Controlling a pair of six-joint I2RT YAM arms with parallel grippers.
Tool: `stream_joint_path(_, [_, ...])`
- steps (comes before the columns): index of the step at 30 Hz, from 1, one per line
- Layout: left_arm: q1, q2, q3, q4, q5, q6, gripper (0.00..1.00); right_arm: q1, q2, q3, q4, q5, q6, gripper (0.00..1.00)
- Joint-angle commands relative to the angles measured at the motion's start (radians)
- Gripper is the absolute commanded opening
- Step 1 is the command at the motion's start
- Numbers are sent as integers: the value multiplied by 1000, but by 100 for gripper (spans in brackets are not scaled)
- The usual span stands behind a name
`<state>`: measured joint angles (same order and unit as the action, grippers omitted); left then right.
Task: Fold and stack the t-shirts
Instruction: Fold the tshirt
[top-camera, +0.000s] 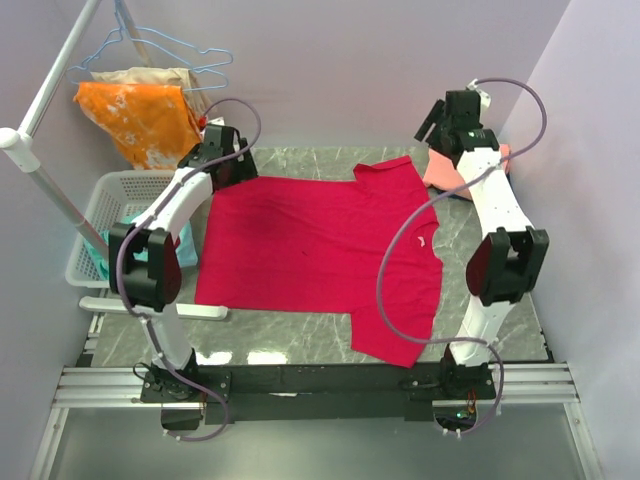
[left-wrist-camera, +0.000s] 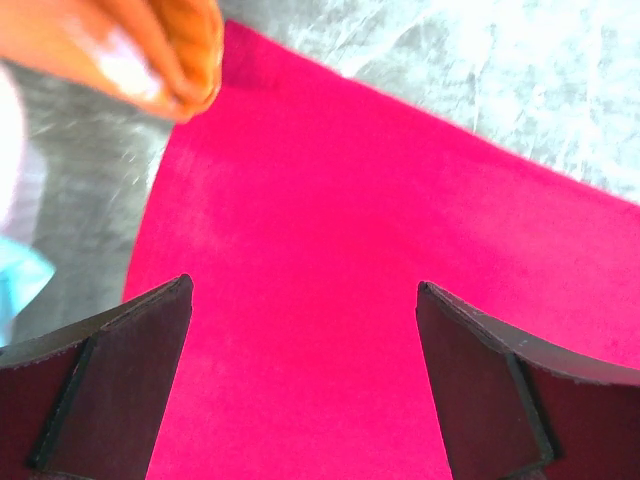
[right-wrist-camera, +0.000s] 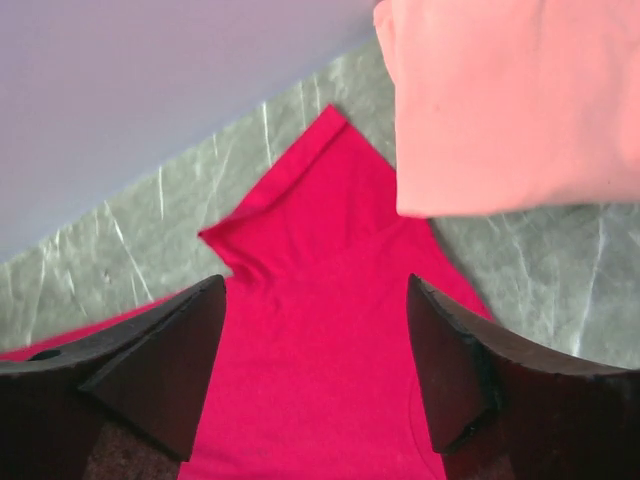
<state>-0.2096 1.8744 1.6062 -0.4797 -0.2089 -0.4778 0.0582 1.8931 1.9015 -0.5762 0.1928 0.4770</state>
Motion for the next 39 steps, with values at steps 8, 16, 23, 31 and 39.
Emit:
stream_joint_path(8, [-28,-256,-230,-249,-49,-64,99,72,-455,-554,-88,-73,72,70])
stream_joint_path(16, [-28,-376,-420,-364,-61,-154,99,250,-859,-907,-244,-16,213,71])
stream_joint_path(23, [-30,-448,-551,-370,-26,-220,99,345,-1014,-1110,-298,-41,357,68])
stream_joint_path(31, [-83,-451,-618,-347,-27,-239,99,414,-977,-1183,-306,-17,408,67])
stream_joint_path(39, [-96,-416,-631,-346,-23,-242,99,411,-821,-1208,-221,43,449,68])
